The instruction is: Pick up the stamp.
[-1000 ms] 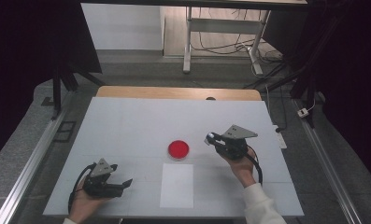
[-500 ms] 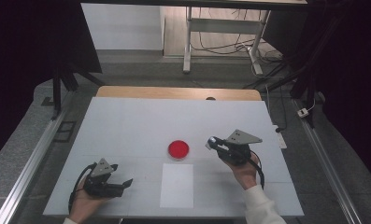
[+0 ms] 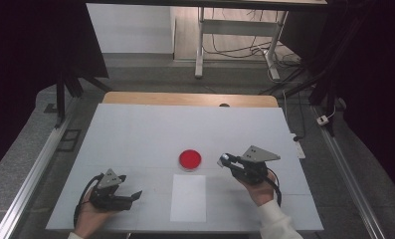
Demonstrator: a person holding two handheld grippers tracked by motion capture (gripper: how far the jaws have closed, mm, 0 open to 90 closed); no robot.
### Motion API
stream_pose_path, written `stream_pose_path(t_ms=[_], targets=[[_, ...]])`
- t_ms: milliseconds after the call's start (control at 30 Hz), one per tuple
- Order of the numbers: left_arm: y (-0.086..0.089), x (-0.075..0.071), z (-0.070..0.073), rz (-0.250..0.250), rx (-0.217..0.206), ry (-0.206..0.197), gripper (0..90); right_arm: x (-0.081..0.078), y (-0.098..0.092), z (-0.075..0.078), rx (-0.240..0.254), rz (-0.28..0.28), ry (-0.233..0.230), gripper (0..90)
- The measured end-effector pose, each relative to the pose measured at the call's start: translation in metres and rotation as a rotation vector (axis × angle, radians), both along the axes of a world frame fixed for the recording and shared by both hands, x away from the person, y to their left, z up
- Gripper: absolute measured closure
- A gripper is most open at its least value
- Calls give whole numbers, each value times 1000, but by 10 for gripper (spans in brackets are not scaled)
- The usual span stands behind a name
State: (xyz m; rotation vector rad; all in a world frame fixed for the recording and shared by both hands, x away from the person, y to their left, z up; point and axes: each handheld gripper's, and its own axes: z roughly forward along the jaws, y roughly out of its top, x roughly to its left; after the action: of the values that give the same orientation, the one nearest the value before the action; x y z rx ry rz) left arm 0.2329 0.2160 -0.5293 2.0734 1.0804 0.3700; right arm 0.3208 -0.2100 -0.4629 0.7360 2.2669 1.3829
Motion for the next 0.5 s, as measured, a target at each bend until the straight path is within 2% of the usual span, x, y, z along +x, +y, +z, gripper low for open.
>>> stream_pose_path(t_ms=[500], targets=[[-4,2,-1,-6,6,-3,174,-12,17,-3,12,53,22,747]])
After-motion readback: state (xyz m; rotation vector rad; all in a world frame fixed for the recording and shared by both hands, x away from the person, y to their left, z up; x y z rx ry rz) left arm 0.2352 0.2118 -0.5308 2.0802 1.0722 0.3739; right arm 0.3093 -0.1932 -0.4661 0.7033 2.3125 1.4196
